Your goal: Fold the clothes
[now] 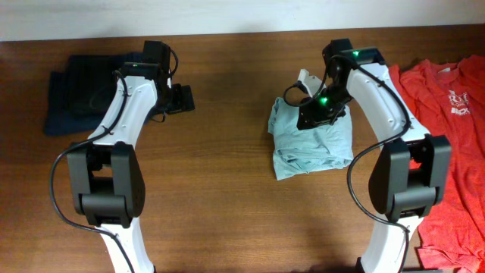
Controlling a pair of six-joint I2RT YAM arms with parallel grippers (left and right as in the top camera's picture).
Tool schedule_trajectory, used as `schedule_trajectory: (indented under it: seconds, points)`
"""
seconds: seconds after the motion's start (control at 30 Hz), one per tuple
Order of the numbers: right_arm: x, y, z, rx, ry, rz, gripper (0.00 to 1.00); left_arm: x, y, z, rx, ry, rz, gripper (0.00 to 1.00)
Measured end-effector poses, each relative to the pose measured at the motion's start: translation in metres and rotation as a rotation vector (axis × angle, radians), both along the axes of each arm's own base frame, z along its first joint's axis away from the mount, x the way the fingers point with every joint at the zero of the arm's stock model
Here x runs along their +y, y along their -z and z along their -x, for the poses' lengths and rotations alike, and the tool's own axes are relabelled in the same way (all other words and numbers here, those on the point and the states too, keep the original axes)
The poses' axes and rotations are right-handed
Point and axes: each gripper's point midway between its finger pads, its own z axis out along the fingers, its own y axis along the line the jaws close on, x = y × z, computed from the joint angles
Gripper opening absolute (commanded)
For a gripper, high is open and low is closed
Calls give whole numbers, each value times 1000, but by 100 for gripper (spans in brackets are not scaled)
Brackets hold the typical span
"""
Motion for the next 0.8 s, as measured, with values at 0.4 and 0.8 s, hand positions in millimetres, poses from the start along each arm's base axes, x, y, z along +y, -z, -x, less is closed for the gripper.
schedule_trajectory:
  seconds: [0.4,0.8]
  points:
    - [21,64,38,130,51,-96,22,0,0,0,0,0,0,99]
    - [46,67,86,297,32,-235,16,0,0,0,0,0,0,99]
